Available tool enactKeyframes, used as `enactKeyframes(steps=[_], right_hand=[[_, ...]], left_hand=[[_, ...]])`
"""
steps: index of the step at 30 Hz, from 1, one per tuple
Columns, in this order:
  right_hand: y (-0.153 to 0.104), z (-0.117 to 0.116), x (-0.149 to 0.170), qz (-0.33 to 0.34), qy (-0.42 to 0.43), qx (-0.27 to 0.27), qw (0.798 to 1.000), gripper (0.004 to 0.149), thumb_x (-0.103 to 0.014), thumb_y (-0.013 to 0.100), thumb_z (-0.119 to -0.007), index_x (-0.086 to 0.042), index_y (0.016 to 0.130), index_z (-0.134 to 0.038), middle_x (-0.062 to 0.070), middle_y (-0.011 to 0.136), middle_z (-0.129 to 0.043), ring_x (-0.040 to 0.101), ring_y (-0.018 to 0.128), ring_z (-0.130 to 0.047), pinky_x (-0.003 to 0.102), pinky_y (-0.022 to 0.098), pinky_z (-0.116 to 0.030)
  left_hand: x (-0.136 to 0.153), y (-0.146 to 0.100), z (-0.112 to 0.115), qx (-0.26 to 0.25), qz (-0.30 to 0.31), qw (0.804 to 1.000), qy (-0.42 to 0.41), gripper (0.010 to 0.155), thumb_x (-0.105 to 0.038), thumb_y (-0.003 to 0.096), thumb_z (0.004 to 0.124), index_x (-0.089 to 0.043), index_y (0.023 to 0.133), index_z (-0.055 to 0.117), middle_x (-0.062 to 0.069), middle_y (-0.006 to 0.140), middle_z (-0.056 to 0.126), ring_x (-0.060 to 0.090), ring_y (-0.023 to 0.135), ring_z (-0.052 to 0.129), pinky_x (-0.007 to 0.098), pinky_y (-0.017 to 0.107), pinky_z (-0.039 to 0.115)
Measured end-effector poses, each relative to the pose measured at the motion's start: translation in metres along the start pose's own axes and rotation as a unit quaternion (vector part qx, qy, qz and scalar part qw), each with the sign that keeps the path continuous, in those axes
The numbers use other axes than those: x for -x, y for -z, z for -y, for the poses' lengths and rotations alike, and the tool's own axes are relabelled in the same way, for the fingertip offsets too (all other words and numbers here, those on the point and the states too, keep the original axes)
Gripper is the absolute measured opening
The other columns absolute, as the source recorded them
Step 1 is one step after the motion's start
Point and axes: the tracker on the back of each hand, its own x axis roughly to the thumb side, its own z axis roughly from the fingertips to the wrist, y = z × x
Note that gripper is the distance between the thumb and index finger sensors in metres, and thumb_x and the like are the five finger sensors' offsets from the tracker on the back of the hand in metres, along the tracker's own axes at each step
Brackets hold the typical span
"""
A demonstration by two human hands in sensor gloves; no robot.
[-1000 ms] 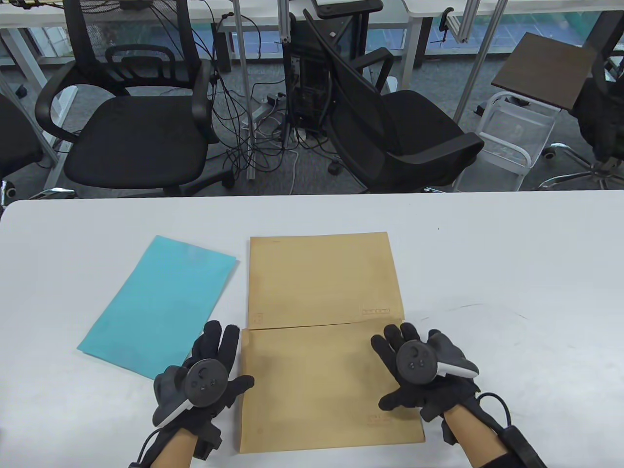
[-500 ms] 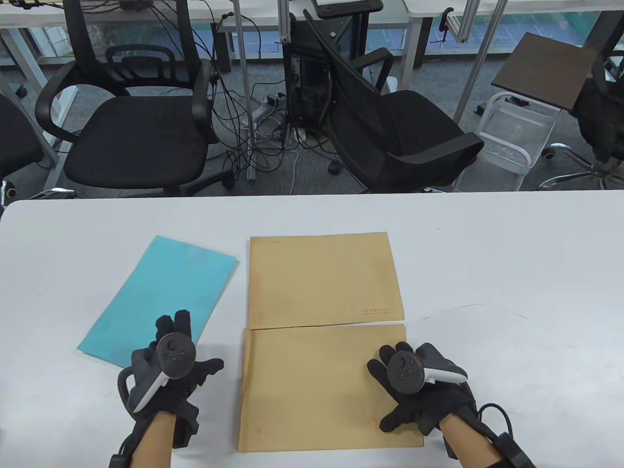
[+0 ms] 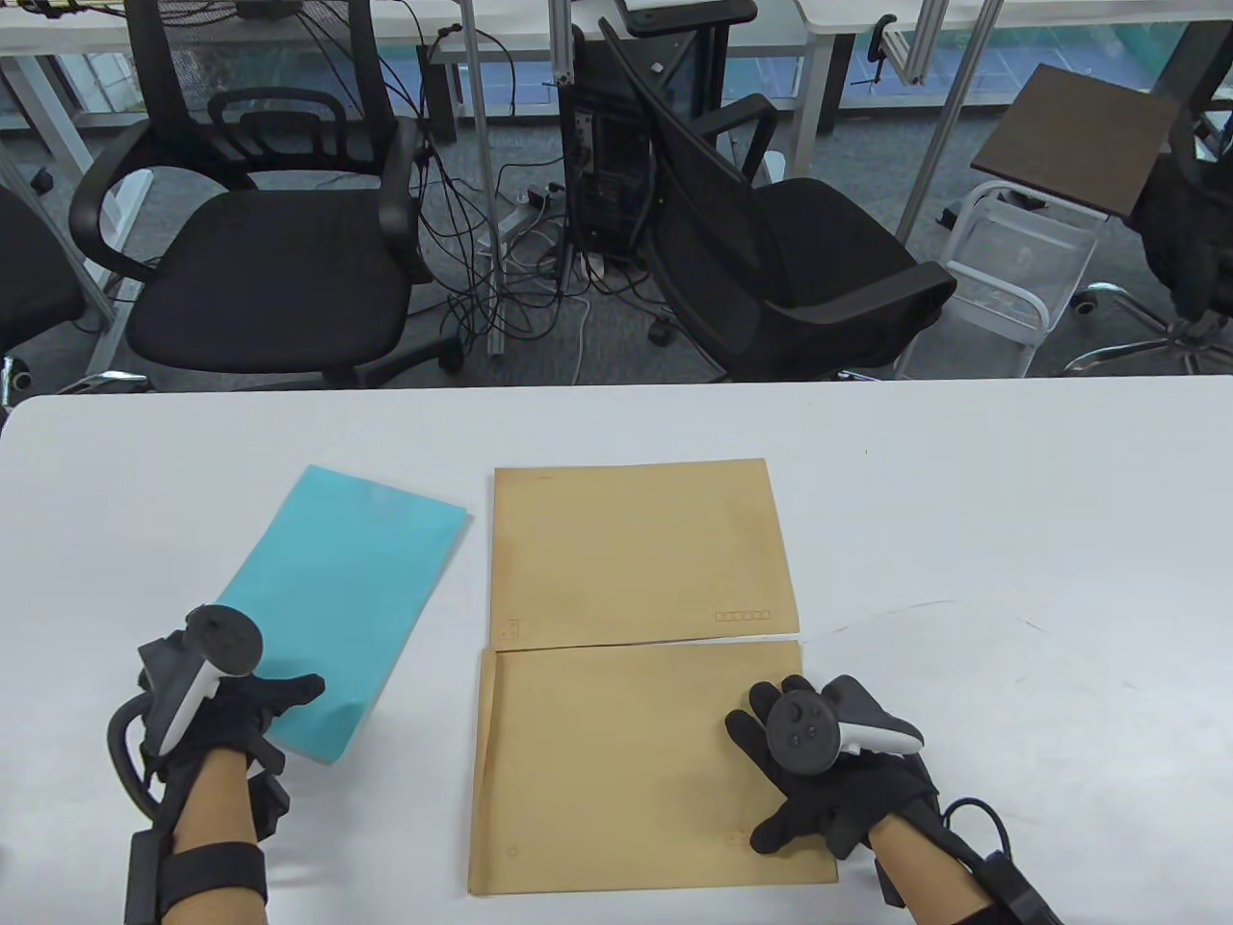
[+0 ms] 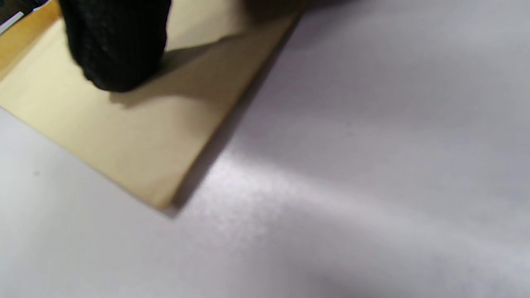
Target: Stuff flat paper into A4 envelope
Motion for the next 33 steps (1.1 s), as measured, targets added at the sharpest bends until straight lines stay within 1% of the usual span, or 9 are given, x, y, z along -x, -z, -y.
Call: enactKeyframes(steps=[5, 12, 14, 17, 21, 24, 26, 28, 33], right_hand=[[0.003, 0.003, 0.003, 0.008, 0.014, -0.009, 1.0, 0.108, -0.05, 0.047, -0.081, -0.02, 0.107, 0.003, 0.014, 0.103, 0.022, 0.049, 0.088, 0.027, 0.08, 0.051, 0.01], [0.003, 0.002, 0.004, 0.009, 0.017, -0.007, 1.0, 0.108, -0.05, 0.047, -0.081, -0.02, 0.107, 0.003, 0.014, 0.103, 0.023, 0.048, 0.087, 0.027, 0.079, 0.05, 0.011], [0.003, 0.002, 0.004, 0.009, 0.021, -0.009, 1.0, 0.108, -0.05, 0.047, -0.081, -0.021, 0.107, 0.003, 0.013, 0.103, 0.023, 0.048, 0.087, 0.028, 0.079, 0.05, 0.012], [0.003, 0.002, 0.004, 0.011, 0.023, -0.006, 1.0, 0.108, -0.05, 0.047, -0.081, -0.021, 0.107, 0.003, 0.013, 0.103, 0.023, 0.047, 0.087, 0.028, 0.079, 0.05, 0.012], [0.003, 0.002, 0.004, 0.014, 0.025, -0.006, 1.0, 0.108, -0.049, 0.047, -0.081, -0.02, 0.107, 0.004, 0.013, 0.102, 0.023, 0.047, 0.087, 0.029, 0.079, 0.049, 0.012], [0.003, 0.001, 0.004, 0.015, 0.025, -0.006, 1.0, 0.108, -0.049, 0.047, -0.081, -0.02, 0.107, 0.004, 0.013, 0.102, 0.024, 0.047, 0.086, 0.029, 0.079, 0.049, 0.013], [0.003, 0.001, 0.005, 0.016, 0.025, -0.006, 1.0, 0.108, -0.049, 0.047, -0.081, -0.02, 0.107, 0.004, 0.013, 0.102, 0.023, 0.047, 0.086, 0.029, 0.079, 0.049, 0.013], [0.003, 0.001, 0.005, 0.016, 0.024, -0.006, 1.0, 0.108, -0.05, 0.047, -0.081, -0.02, 0.107, 0.004, 0.013, 0.102, 0.024, 0.047, 0.086, 0.029, 0.079, 0.049, 0.013], [0.003, 0.001, 0.005, 0.017, 0.025, -0.005, 1.0, 0.108, -0.05, 0.048, -0.081, -0.02, 0.107, 0.004, 0.013, 0.102, 0.024, 0.047, 0.086, 0.029, 0.079, 0.049, 0.013]], left_hand=[[0.014, 0.03, -0.001, 0.059, -0.025, 0.997, -0.046, 0.124, -0.074, 0.0279, 0.079, -0.018, 0.109, 0.003, 0.028, 0.12, 0.018, 0.067, 0.108, 0.023, 0.08, 0.069, 0.042], [0.028, 0.058, 0.019, 0.105, -0.048, 0.993, -0.03, 0.122, -0.07, 0.0303, 0.081, -0.02, 0.109, 0.003, 0.024, 0.12, 0.025, 0.062, 0.109, 0.025, 0.077, 0.072, 0.039], [0.024, 0.056, 0.017, 0.046, -0.041, 0.998, -0.002, 0.12, -0.069, 0.0272, 0.082, -0.021, 0.111, 0.01, 0.026, 0.119, 0.035, 0.061, 0.108, 0.037, 0.076, 0.072, 0.041], [0.022, 0.052, 0.01, 0.023, -0.046, 0.998, 0.024, 0.117, -0.062, 0.029, 0.086, -0.018, 0.112, 0.017, 0.017, 0.109, 0.057, 0.049, 0.102, 0.058, 0.074, 0.071, 0.045], [0.023, 0.045, 0.009, -0.011, -0.061, 0.998, 0.014, 0.109, -0.053, 0.0314, 0.088, -0.012, 0.112, 0.028, 0.01, 0.096, 0.066, 0.04, 0.09, 0.071, 0.068, 0.069, 0.055], [0.023, 0.039, 0.007, -0.082, -0.087, 0.993, 0.015, 0.087, -0.041, 0.038, 0.087, -0.01, 0.109, 0.046, 0.005, 0.082, 0.076, 0.033, 0.074, 0.085, 0.061, 0.062, 0.068], [0.024, 0.033, 0.001, -0.131, -0.116, 0.984, -0.039, 0.058, -0.035, 0.0447, 0.08, -0.015, 0.098, 0.071, 0.004, 0.073, 0.083, 0.031, 0.062, 0.091, 0.056, 0.056, 0.074], [0.025, 0.029, -0.005, -0.13, -0.128, 0.979, -0.093, 0.046, -0.031, 0.0468, 0.078, -0.017, 0.091, 0.076, 0.005, 0.073, 0.082, 0.032, 0.059, 0.091, 0.055, 0.055, 0.075], [0.026, 0.017, -0.024, -0.13, -0.078, 0.979, -0.133, 0.043, -0.027, 0.0465, 0.077, -0.018, 0.088, 0.079, 0.01, 0.077, 0.092, 0.024, 0.045, 0.105, 0.044, 0.042, 0.089]])
